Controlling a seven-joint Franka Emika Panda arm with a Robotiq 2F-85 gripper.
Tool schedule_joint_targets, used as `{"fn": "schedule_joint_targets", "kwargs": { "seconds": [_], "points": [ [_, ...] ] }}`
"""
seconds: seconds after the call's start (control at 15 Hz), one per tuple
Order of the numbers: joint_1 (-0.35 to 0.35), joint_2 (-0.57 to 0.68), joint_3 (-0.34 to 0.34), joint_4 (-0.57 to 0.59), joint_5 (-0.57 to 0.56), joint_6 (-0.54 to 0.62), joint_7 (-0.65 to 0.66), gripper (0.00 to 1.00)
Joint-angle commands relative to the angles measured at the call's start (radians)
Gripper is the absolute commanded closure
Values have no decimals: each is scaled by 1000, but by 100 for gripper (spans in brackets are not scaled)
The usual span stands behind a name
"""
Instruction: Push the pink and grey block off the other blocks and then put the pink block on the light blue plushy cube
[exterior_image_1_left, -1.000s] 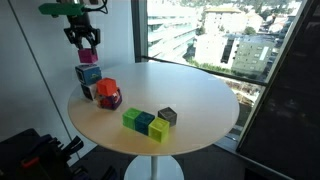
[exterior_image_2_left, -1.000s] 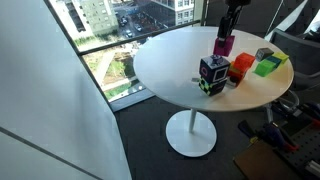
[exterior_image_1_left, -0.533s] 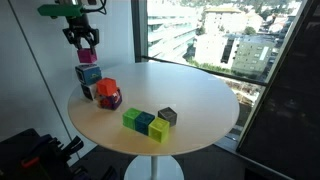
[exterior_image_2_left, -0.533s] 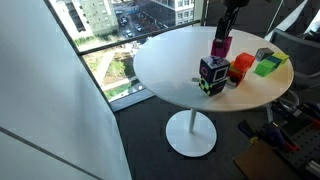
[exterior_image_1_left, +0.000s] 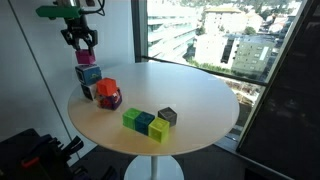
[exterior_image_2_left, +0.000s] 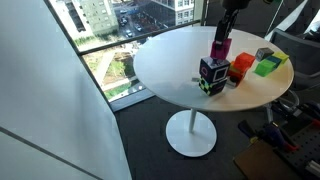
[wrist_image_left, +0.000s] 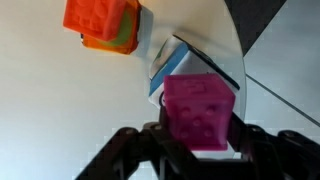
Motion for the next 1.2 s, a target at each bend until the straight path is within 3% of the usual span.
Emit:
{"fn": "schedule_joint_targets", "kwargs": {
  "seconds": [0.0, 1.13],
  "points": [
    [3, -22, 1, -20, 25, 15, -19, 70],
    [5, -24, -1, -40, 38, 53, -24, 70]
  ]
}}
